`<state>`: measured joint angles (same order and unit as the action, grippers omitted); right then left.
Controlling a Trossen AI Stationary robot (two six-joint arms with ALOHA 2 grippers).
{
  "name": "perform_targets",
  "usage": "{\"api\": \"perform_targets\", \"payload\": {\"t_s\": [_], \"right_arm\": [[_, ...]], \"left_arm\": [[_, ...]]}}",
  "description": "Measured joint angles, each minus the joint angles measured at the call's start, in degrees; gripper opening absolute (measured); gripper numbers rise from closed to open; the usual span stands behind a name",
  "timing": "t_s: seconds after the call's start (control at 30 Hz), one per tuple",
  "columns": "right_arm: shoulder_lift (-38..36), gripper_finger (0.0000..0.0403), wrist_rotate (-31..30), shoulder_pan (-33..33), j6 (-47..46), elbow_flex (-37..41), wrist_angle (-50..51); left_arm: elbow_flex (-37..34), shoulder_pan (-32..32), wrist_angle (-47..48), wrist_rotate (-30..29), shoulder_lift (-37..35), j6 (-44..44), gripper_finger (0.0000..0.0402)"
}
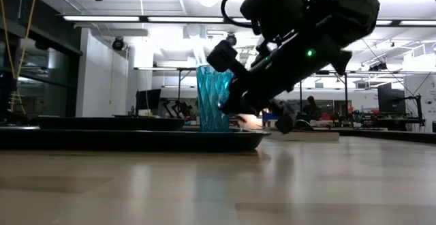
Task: Pick and place plate/cup/fork/spoon on tray
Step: Put the black spoon on the right of the black tray
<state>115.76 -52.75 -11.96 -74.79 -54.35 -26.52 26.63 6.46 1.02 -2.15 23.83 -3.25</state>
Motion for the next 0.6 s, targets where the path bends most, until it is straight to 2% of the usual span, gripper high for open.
{"api": "perform_targets", "payload": {"t_s": [0.1,0.6], "right_arm": [[2.18,0.0000,1.35,0.68,0.05,0.00,-4.94],[3.15,0.0000,0.75,2.62,-0.23,0.00,-5.55]], "left_arm": [[0.00,0.00,0.00,0.00,0.00,0.00,0.0000],[0.00,0.01,0.02,0.00,0.00,-0.31,0.0000]]}}
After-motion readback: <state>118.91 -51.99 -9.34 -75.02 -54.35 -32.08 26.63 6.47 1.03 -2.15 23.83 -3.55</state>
